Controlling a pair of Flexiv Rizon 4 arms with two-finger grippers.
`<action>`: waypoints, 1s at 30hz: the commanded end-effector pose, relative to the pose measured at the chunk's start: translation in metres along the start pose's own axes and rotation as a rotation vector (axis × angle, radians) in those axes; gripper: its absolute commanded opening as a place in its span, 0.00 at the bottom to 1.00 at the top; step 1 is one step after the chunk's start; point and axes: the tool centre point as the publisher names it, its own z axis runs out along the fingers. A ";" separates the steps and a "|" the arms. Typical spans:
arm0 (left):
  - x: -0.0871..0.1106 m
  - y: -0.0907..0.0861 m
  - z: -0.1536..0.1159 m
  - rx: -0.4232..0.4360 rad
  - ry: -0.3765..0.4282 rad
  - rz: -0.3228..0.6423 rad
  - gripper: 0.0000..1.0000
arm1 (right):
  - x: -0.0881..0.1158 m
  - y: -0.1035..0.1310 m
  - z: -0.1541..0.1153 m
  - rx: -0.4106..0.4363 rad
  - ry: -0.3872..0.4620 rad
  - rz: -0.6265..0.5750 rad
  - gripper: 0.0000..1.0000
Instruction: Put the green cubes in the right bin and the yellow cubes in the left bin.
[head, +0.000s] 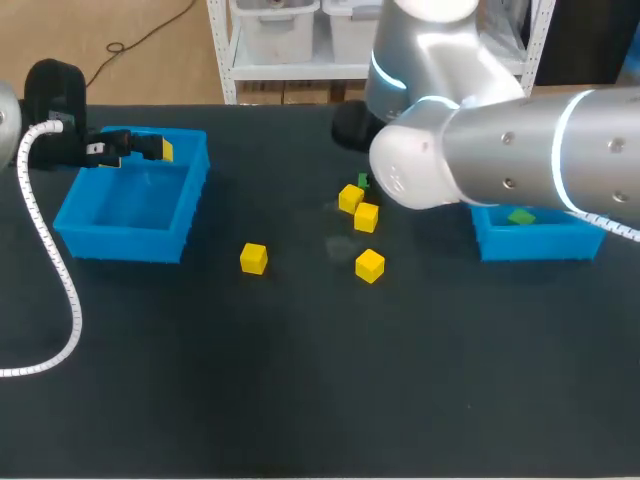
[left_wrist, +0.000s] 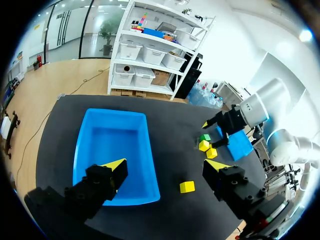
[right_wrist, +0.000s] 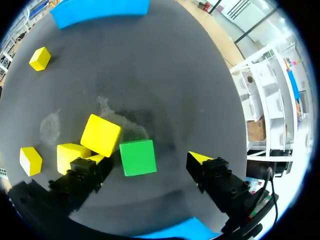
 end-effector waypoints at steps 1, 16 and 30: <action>0.001 0.003 0.000 0.015 -0.008 0.003 1.00 | -0.004 0.000 0.005 0.008 -0.003 0.012 0.40; 0.001 0.003 0.000 0.015 -0.008 0.003 1.00 | 0.017 -0.023 -0.048 0.139 -0.136 0.262 0.00; 0.001 0.003 0.000 0.015 -0.008 0.003 1.00 | 0.147 -0.029 -0.126 0.275 -0.377 0.783 0.00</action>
